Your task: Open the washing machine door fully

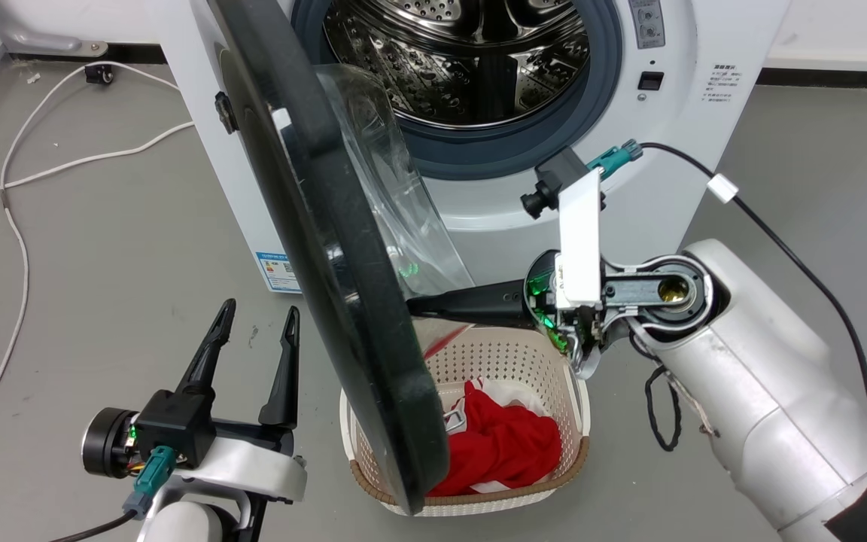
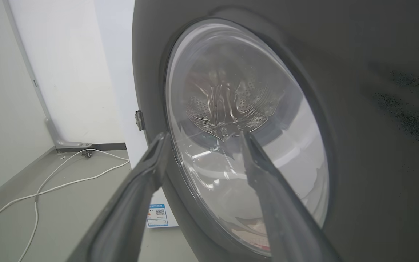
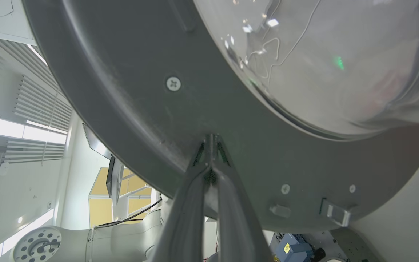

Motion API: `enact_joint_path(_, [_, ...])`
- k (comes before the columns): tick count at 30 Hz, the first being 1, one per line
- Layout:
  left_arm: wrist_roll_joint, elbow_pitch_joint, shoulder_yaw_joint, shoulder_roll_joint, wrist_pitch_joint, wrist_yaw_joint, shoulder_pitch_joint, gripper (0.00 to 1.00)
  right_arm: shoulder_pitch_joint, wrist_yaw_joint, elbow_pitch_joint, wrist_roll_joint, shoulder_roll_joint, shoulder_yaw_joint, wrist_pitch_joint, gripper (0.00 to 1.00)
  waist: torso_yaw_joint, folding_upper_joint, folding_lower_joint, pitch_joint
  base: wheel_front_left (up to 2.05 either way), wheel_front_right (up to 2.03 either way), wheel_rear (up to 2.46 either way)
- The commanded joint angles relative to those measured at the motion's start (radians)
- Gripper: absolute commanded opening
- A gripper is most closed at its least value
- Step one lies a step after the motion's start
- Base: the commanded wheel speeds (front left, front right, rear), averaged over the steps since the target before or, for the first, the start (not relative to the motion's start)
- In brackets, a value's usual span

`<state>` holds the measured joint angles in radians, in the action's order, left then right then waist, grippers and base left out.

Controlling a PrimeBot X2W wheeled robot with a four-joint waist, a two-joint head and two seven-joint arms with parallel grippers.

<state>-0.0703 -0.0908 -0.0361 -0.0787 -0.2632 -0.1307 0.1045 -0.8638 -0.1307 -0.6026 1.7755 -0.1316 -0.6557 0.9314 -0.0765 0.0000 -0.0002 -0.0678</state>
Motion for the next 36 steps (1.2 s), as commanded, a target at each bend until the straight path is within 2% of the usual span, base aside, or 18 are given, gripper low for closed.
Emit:
enact_joint_path(1, [0.003,0.001,-0.002,0.0,-0.002,0.0,-0.009,1.0,0.02,0.0,0.009,0.006,0.011,-0.006,-0.002,0.0,0.0,0.0,0.0002,0.0,0.0,0.0,0.0])
enact_joint_path(7, [0.0,-0.001,-0.002,0.003,-0.002,0.0,-0.006,1.0,0.04,0.0,0.05,0.025,0.014,-0.024,-0.032,0.0,0.002,0.0,0.0002,-0.003,0.0,0.0,0.0])
enact_joint_path(10, [-0.002,0.0,0.002,0.003,-0.002,0.0,-0.008,1.0,0.057,0.0,0.066,0.028,0.003,-0.014,-0.081,0.0,0.009,0.0,0.0002,-0.004,0.0,0.0,0.0])
enact_joint_path(16, [-0.006,-0.001,0.018,0.007,-0.002,0.001,-0.011,1.0,0.106,0.0,0.04,0.004,-0.012,0.065,-0.325,0.0,0.032,0.0,0.0002,-0.007,0.0,0.0,0.0])
enact_joint_path(20, [-0.01,-0.004,0.027,0.008,-0.002,0.001,-0.015,1.0,0.155,0.0,0.026,0.03,-0.024,0.164,-0.5,0.0,0.041,0.0,0.0002,0.001,0.0,0.0,0.0])
enact_joint_path(29, [-0.011,-0.008,0.05,0.012,-0.002,0.001,-0.038,1.0,0.395,0.0,0.131,0.101,-0.081,0.341,-0.709,0.0,0.054,0.0,0.0002,0.029,0.0,0.0,0.0])
enact_joint_path(31, [-0.011,-0.01,0.055,0.013,-0.002,0.001,-0.041,1.0,0.46,0.0,0.171,0.092,-0.091,0.363,-0.751,0.47,0.054,0.0,0.0002,0.035,0.0,0.0,0.0])
enact_joint_path(32, [-0.012,-0.011,0.057,0.014,-0.002,0.001,-0.041,1.0,0.488,0.0,0.193,0.086,-0.092,0.375,-0.777,0.89,0.055,0.0,0.0002,0.038,0.0,0.0,0.0])
enact_joint_path(33, [-0.012,-0.012,0.059,0.014,-0.002,0.001,-0.044,1.0,0.519,0.0,0.214,0.069,-0.1,0.389,-0.814,1.0,0.055,0.0,0.0002,0.041,0.0,0.0,0.0])
enact_joint_path(36, [-0.012,-0.014,0.062,0.015,-0.002,0.001,-0.05,1.0,0.601,0.0,0.27,0.007,-0.11,0.419,-0.933,1.0,0.055,0.0,0.0002,0.047,0.0,0.0,0.0])
